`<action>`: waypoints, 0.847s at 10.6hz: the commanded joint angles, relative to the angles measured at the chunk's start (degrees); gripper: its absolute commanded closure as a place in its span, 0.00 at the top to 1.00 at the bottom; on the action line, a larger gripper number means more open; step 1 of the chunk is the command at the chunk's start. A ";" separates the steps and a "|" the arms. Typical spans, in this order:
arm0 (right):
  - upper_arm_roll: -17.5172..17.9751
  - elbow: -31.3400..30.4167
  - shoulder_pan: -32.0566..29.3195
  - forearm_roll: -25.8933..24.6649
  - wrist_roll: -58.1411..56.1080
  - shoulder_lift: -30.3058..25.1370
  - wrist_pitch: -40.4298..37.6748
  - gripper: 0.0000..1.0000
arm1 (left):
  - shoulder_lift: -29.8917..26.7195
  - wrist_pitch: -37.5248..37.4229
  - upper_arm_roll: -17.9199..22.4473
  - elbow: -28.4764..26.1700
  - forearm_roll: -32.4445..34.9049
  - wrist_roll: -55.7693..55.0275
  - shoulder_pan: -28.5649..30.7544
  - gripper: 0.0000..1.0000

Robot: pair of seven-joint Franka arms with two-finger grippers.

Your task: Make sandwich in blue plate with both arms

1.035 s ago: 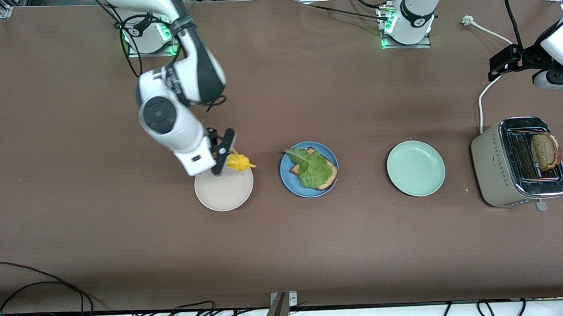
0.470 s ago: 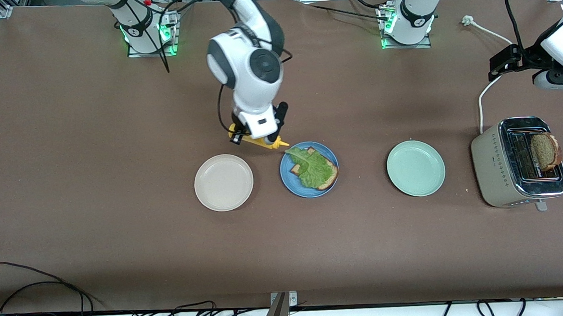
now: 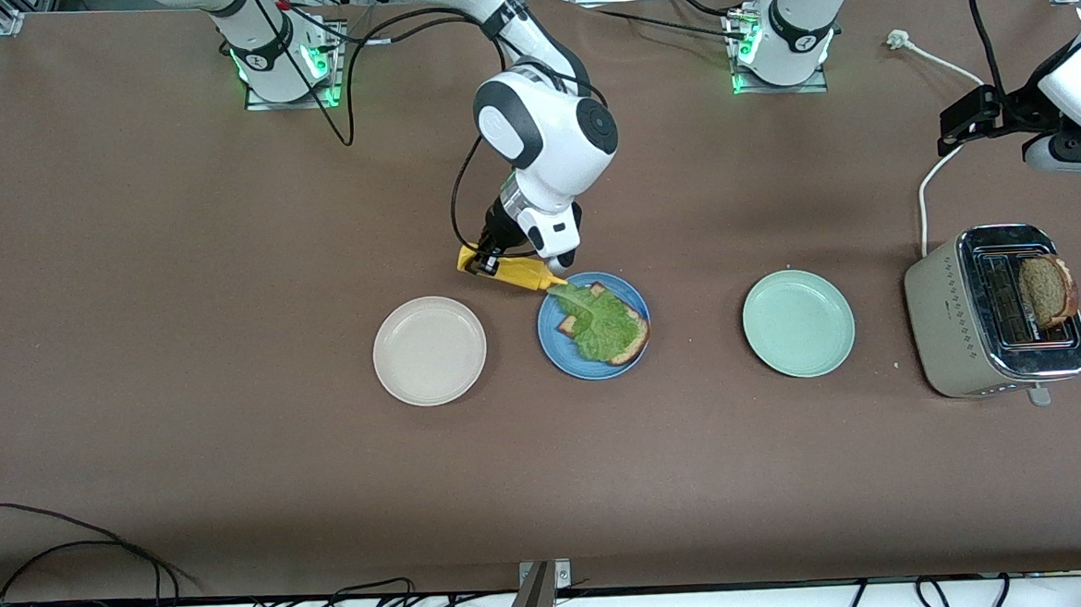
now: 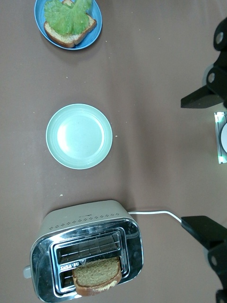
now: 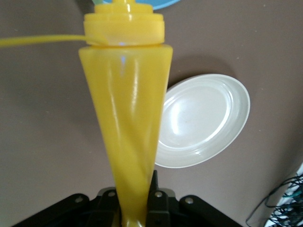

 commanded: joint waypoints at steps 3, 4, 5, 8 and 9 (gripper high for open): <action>-1.32 2.82 -0.12 -5.32 -0.07 4.65 0.46 0.00 | 0.47 -1.22 0.02 1.51 1.01 0.16 -0.14 1.00; -1.32 2.82 -0.12 -5.33 -0.07 5.00 0.55 0.00 | 0.47 -1.22 0.02 1.51 1.01 0.16 -0.14 1.00; -1.32 2.82 -0.20 -5.41 -0.07 5.00 0.98 0.01 | 0.47 -1.22 0.02 1.51 1.01 0.25 -0.14 1.00; -1.32 2.82 -0.38 -5.41 -0.16 5.00 0.99 0.02 | 0.47 -1.22 -0.07 1.42 1.01 0.34 -0.14 1.00; -1.32 2.82 -0.38 -5.41 -0.16 5.00 1.07 0.02 | 0.47 -1.22 0.01 1.42 1.01 0.34 -0.14 1.00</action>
